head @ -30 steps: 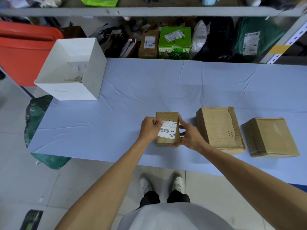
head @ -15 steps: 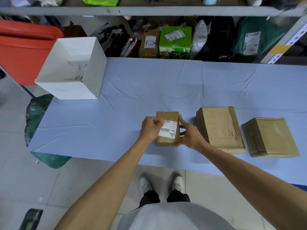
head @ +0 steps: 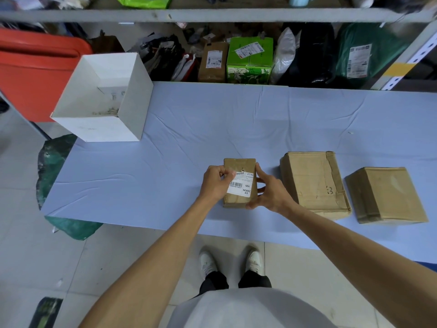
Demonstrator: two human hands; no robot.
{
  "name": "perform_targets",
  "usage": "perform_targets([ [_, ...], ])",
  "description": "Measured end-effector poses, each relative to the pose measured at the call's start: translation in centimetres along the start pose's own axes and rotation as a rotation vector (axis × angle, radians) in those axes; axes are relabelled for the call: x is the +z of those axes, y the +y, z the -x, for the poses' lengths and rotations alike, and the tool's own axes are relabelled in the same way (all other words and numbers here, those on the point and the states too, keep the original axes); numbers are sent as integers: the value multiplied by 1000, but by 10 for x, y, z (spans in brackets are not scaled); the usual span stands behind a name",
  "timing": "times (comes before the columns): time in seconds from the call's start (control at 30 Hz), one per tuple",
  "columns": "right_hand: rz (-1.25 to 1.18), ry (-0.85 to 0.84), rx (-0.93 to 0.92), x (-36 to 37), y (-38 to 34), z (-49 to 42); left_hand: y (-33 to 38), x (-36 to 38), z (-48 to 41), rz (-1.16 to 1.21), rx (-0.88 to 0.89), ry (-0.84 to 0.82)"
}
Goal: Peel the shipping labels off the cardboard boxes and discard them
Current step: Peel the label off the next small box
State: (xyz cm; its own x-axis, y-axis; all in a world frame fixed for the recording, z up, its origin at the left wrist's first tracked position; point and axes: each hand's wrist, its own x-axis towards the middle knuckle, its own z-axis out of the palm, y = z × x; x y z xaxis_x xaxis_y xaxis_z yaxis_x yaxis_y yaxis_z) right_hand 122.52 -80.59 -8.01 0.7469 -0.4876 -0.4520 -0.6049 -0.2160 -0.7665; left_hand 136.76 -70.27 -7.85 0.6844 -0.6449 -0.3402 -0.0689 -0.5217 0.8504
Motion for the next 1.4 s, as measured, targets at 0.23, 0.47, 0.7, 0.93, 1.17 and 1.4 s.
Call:
perform_targets([
  [0.23, 1, 5, 5, -1, 0, 1, 0, 1, 1, 12, 6, -3],
  [0.47, -5, 32, -10, 1, 0, 1, 1, 1, 0, 15, 5, 7],
  [0.7, -14, 37, -16, 0, -3, 2, -1, 0, -4, 37, -10, -7],
  [0.93, -2, 43, -29, -3, -5, 2, 3, 1, -4, 42, -5, -15],
  [1.17, -14, 43, -20, -5, -6, 2, 3, 2, -7, 50, -12, -28],
  [1.4, -7, 41, -20, -7, -7, 0, 5, 4, -9, 70, -28, -34],
])
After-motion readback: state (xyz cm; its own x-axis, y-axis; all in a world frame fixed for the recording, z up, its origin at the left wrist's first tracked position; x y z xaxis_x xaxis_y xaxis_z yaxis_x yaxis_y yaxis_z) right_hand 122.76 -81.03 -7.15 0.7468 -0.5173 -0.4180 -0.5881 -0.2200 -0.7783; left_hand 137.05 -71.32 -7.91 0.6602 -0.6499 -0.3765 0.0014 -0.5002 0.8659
